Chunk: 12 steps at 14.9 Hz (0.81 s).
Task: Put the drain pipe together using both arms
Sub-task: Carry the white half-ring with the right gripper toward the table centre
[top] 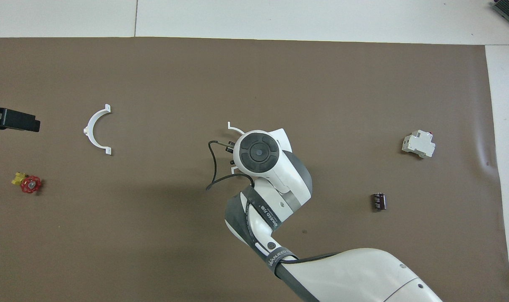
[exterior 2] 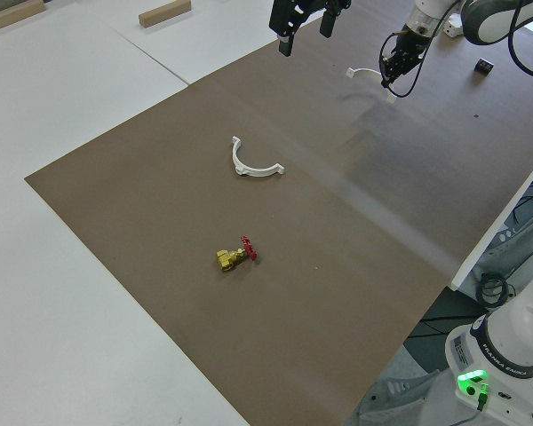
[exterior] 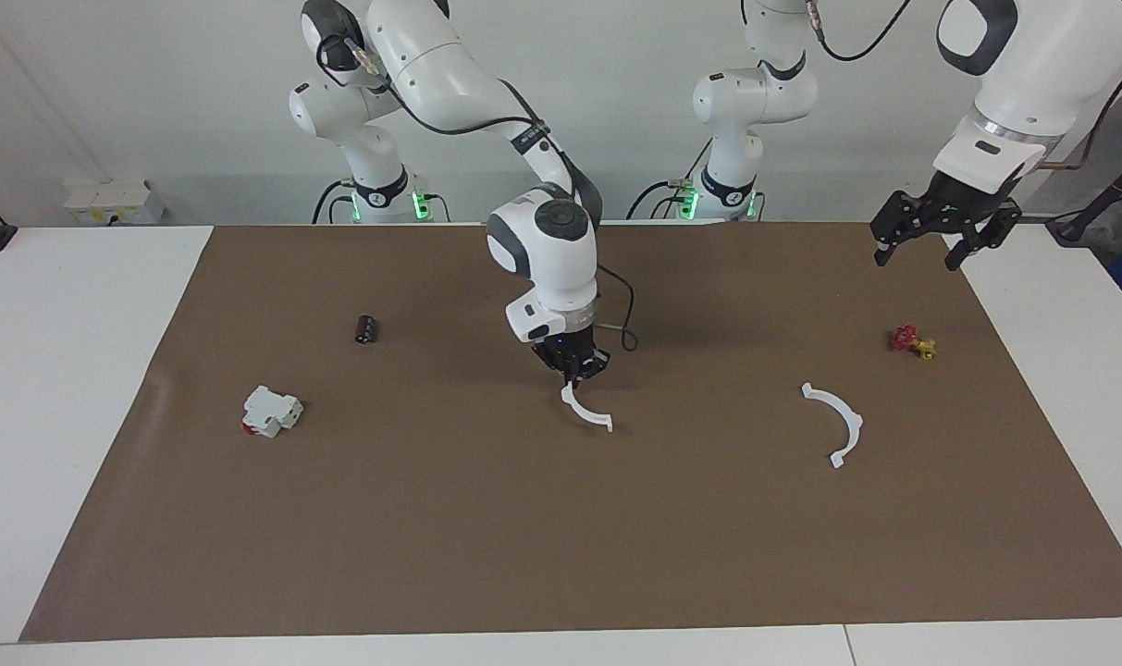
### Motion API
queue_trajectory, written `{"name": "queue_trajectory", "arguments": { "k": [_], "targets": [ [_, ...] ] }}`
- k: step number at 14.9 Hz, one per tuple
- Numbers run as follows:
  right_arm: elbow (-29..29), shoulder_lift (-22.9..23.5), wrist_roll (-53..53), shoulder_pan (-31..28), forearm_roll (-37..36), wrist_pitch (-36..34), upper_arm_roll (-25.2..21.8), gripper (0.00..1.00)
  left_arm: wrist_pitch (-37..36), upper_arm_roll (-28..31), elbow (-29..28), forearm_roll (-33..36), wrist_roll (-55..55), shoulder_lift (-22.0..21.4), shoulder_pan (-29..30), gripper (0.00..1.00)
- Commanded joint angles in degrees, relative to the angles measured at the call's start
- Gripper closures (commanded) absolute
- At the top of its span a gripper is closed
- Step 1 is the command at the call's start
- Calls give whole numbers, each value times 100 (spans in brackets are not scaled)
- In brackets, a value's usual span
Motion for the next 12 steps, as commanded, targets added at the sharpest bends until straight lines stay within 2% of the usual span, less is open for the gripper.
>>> {"name": "queue_trajectory", "arguments": {
  "k": [1, 6, 8, 10, 12],
  "targets": [
    [507, 395, 425, 98, -233, -42, -6, 97, 571, 12, -301, -49, -2, 111, 63, 0],
    [516, 395, 417, 72, -277, 1, 2, 97, 1054, 12, -371, -49, -2, 778, 177, 1],
    [507, 395, 382, 36, -347, 1, 2, 96, 1659, 12, -756, -49, -2, 946, 169, 3],
    [490, 395, 355, 10, -356, 10, 11, 96, 2362, 12, -1283, -58, -2, 929, 195, 4],
    [472, 404, 347, 1, -347, 106, 11, 96, 2741, 12, -1486, -49, -2, 1078, 186, 5]
  ]
}}
